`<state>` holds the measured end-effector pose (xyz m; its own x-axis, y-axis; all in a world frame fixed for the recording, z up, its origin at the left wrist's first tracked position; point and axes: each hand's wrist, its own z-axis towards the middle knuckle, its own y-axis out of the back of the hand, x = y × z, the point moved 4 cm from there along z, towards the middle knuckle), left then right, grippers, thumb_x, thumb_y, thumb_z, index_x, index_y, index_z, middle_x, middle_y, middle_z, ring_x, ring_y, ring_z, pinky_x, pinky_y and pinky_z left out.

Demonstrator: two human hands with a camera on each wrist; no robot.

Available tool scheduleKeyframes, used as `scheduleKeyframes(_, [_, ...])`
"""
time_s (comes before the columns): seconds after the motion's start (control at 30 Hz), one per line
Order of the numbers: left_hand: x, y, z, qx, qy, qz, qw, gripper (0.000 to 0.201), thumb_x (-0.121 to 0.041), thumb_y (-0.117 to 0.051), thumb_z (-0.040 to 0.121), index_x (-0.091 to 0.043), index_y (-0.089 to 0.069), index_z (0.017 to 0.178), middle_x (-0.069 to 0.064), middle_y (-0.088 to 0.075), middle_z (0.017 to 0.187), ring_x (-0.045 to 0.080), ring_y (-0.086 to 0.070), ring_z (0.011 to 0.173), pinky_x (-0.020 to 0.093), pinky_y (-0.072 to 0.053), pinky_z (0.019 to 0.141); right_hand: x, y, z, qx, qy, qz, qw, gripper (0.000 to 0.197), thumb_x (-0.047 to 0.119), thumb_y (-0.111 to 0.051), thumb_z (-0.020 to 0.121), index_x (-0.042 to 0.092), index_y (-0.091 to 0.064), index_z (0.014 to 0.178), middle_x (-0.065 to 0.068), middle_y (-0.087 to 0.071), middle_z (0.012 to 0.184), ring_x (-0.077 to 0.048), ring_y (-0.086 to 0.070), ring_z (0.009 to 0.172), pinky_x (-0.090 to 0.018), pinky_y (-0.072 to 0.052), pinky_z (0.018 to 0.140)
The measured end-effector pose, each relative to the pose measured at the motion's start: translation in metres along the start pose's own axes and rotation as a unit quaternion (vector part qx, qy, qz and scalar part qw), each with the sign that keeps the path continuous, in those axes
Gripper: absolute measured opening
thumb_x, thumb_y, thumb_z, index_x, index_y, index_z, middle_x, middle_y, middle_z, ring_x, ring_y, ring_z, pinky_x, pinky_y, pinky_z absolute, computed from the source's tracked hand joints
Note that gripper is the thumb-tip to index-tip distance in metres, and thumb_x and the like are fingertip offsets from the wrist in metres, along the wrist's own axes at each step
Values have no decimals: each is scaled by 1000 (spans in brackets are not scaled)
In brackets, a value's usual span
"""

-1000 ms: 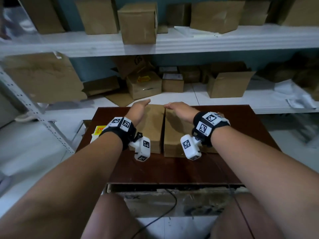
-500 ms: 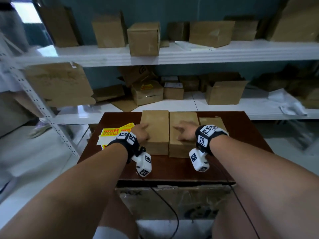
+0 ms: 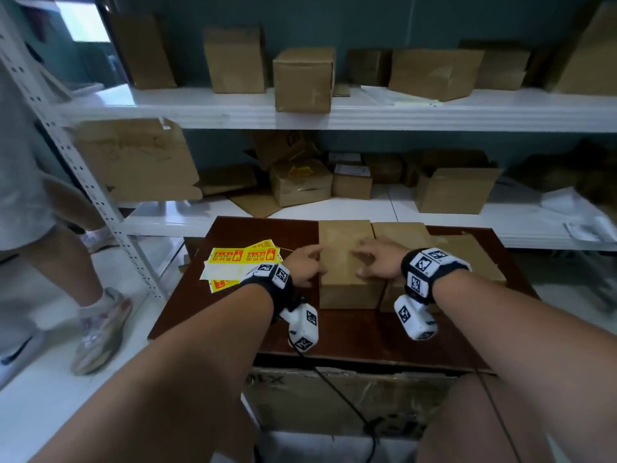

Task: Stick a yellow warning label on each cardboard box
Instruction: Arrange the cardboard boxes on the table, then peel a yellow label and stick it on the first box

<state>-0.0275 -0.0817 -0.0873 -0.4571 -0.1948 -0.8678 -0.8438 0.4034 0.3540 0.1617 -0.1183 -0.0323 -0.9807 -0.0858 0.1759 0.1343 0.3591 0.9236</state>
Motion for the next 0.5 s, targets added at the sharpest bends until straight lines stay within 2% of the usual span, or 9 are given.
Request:
scheduleKeyframes(0.1, [13,24,7,-25,15,4,1000,58,-14,-59,97,-21,-38,151,-1,-50,147,22,-47,135,39,-49,91,20,-16,19,-6,26,28,999,73,44,-64,94,30,-30,157,2,-12,169,-24,-8,156,-42,-13,125])
scheduleKeyframes(0.2, [31,65,18,-122,20,173,977,51,-21,-65,93,-17,-51,143,3,-52,146,23,-52,129,31,-46,98,33,-18,29,-32,51,52,997,72,44,-70,89,35,-38,153,4,-21,167,-24,-15,153,-45,-18,124])
scheduleKeyframes(0.27, [46,85,23,-134,53,259,955,56,-26,-66,92,-17,-50,145,4,-49,148,26,-52,130,30,-44,98,38,-18,32,-38,64,53,996,71,45,-75,83,39,-46,147,5,-29,163,-25,-21,149,-46,-21,122])
scheduleKeyframes(0.37, [65,99,36,-119,85,391,909,79,-49,-67,87,-14,-37,150,10,-40,154,32,-41,138,39,-39,109,46,-18,33,-41,83,66,993,71,44,-80,79,39,-51,144,5,-36,158,-24,-26,142,-42,-24,118])
scheduleKeyframes(0.43, [76,97,47,-115,91,472,869,98,-65,-59,85,-12,-19,157,12,-21,163,35,-19,149,44,-22,120,47,-20,32,-40,95,67,992,71,45,-80,79,38,-52,144,5,-38,155,-24,-28,138,-39,-25,115])
scheduleKeyframes(0.47, [82,94,51,-110,93,497,856,103,-70,-54,85,-12,-10,158,12,-11,166,35,-7,152,45,-11,123,47,-21,32,-38,99,66,992,71,46,-81,78,38,-52,144,5,-39,155,-24,-29,138,-37,-24,114])
scheduleKeyframes(0.5, [88,92,54,-100,93,507,851,104,-71,-51,86,-12,-5,159,10,-6,166,33,0,153,46,-5,124,47,-22,31,-38,103,66,992,71,46,-81,78,38,-53,143,4,-39,155,-23,-30,137,-36,-24,113])
